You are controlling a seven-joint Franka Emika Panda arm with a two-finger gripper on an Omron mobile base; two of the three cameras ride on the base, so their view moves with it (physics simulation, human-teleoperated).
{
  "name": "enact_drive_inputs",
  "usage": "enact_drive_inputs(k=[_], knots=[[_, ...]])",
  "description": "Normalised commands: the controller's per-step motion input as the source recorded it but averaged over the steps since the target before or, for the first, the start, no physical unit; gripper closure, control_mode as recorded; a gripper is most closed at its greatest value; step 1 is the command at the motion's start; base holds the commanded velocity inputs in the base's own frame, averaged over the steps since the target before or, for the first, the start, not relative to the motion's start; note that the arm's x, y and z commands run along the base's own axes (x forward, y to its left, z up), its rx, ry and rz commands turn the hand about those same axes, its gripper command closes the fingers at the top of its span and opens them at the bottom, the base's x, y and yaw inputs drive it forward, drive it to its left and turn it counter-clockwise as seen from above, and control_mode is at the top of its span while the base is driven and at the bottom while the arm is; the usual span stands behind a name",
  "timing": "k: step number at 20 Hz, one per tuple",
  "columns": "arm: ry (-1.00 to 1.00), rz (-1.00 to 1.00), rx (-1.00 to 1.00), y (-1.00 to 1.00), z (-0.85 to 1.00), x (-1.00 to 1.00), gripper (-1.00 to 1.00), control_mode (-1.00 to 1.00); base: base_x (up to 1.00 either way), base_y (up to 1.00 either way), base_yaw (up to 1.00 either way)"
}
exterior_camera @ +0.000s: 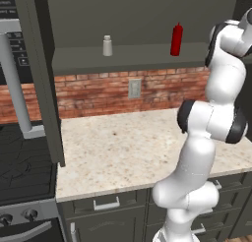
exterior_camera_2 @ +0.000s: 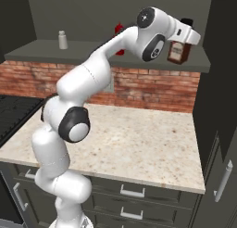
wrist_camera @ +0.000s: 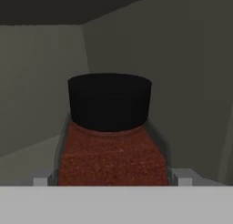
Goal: Collect the paprika, ketchup, and shaker from the cabinet and place them next to the stove.
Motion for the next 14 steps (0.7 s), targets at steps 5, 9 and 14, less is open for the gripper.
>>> enact_drive_inputs(k=[5, 9, 14], knots=[[-0.10, 0.08, 0.00, 0.16, -0.24, -0.96, 1.00, -1.00, 0.00, 0.00, 0.00], [-0.05, 0.12, -0.08, 0.64, 0.00, -1.00, 1.00, -1.00, 0.00, 0.00, 0.00], [0.00, 0.20, -0.13, 0.93, 0.05, -0.99, 1.00, -1.00, 0.00, 0.00, 0.00]])
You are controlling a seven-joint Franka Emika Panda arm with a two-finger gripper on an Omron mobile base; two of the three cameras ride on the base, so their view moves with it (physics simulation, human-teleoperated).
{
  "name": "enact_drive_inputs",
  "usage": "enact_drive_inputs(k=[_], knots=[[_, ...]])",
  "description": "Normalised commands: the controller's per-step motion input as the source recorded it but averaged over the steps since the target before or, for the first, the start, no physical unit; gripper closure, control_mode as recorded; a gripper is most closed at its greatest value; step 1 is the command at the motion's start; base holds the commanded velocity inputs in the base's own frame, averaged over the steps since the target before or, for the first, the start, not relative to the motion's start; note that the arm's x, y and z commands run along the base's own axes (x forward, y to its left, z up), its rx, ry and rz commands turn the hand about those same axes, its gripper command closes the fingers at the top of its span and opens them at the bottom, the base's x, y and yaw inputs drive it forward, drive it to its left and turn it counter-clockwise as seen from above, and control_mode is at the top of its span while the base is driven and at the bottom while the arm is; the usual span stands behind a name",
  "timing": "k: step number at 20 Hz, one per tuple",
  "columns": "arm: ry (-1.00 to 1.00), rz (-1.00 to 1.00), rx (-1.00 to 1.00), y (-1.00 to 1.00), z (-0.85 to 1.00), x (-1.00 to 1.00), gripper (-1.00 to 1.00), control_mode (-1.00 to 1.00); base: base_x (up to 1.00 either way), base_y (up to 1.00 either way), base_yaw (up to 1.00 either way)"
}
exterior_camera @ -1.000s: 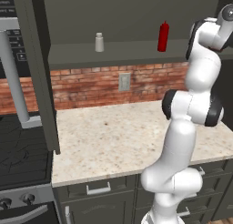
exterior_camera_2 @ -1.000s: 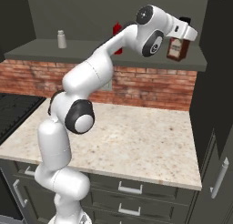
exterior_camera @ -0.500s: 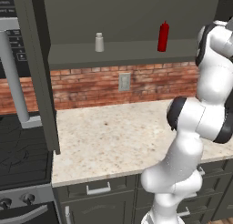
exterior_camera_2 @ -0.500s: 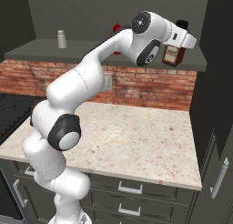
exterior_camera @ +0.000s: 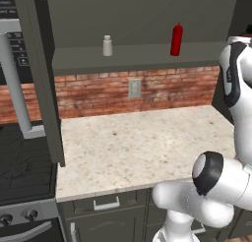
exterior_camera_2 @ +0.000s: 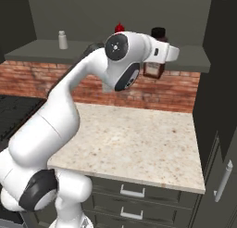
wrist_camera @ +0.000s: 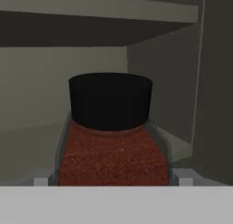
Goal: Collect the paprika, ketchup, and shaker from the cabinet and place them next to the stove.
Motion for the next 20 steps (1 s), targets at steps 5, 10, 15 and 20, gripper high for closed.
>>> enact_drive_inputs(k=[5, 10, 15, 20], knots=[[0.02, 0.29, -0.12, 1.00, 0.00, -0.85, 1.00, -1.00, 0.00, 0.00, 0.00], [0.02, 0.37, -0.04, 0.96, -0.07, -0.64, 1.00, -1.00, 0.00, 0.00, 0.00], [0.04, 0.45, 0.00, 0.84, -0.29, -0.45, 1.00, -1.00, 0.00, 0.00, 0.00], [0.04, 0.52, 0.00, 0.61, -0.41, -0.38, 1.00, -1.00, 0.00, 0.00, 0.00]])
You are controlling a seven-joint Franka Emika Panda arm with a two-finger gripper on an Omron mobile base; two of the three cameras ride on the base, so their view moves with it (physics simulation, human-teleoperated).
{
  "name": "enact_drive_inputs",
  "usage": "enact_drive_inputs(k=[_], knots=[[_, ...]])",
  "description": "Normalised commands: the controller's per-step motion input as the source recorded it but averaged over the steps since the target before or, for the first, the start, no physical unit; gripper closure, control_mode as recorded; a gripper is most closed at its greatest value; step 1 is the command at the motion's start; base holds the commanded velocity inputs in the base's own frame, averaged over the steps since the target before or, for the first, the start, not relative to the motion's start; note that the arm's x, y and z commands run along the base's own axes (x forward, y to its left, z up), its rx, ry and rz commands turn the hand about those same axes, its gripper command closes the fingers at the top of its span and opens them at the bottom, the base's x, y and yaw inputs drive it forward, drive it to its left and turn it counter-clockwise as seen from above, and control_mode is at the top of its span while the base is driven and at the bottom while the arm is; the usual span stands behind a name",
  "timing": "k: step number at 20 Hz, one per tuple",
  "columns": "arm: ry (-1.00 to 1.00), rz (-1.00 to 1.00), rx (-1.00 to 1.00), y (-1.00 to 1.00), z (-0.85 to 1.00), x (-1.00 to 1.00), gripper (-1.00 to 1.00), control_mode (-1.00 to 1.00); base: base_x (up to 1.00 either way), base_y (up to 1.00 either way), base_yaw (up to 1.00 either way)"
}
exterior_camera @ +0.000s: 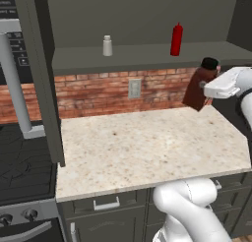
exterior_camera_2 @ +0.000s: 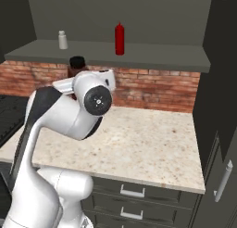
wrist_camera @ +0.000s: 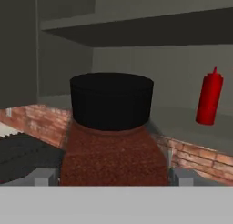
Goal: Collect the paprika, ketchup, and shaker from the cabinet and place them next to the stove.
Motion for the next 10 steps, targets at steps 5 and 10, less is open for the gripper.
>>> enact_drive_inputs(k=[5, 10], knots=[[0.01, 0.55, 0.00, 0.62, -0.67, -0.16, 1.00, -1.00, 0.00, 0.00, 0.00], [-0.02, 0.50, 0.00, 0.47, -0.97, 0.00, 1.00, -1.00, 0.00, 0.00, 0.00]])
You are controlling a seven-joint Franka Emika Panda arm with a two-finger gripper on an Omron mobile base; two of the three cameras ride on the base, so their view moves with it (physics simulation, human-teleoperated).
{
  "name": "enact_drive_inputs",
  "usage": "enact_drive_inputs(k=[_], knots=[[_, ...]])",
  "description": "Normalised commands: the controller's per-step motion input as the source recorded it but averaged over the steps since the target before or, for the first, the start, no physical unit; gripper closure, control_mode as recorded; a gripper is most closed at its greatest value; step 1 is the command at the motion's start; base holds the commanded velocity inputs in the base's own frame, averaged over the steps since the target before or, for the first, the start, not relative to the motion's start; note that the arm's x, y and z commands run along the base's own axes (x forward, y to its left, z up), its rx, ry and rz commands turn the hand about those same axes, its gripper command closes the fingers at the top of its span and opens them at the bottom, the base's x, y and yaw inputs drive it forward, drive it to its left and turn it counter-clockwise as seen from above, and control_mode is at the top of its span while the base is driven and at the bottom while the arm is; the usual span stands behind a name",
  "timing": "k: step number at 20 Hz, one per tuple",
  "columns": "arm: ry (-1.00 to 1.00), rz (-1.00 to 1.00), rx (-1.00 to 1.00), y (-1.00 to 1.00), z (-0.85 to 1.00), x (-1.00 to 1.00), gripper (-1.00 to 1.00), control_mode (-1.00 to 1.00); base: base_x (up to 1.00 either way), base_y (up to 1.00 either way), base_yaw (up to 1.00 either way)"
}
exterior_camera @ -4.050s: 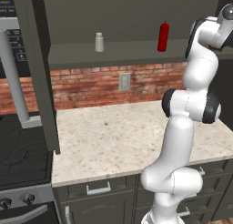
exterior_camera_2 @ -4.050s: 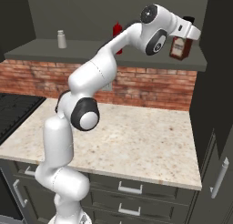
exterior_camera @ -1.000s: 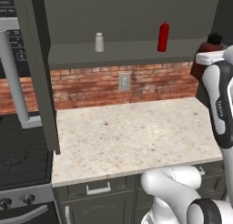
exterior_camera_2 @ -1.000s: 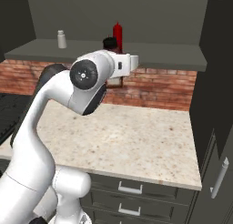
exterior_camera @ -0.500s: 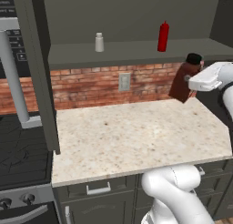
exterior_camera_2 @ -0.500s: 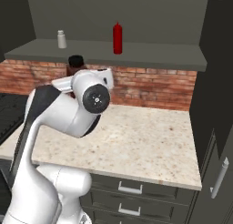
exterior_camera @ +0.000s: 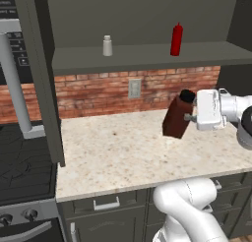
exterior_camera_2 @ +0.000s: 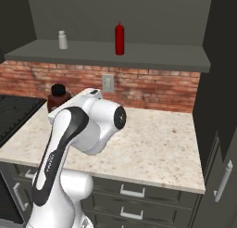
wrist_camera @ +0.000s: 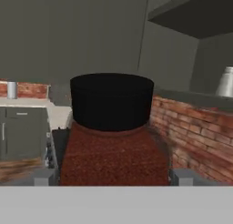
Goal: Collect the paprika, ketchup, and shaker from the cabinet and place them next to the stove.
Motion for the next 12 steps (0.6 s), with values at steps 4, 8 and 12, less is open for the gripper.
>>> enact_drive_inputs(k=[4, 8, 12], knots=[[0.02, 0.27, -0.01, 0.13, -0.76, 0.09, 1.00, -1.00, 0.00, 0.00, 0.00], [0.08, 0.08, -0.01, 0.78, -0.43, 0.49, 1.00, -1.00, 0.00, 0.00, 0.00], [0.05, 0.00, -0.02, 0.97, -0.29, 0.49, 1.00, -1.00, 0.00, 0.00, 0.00]])
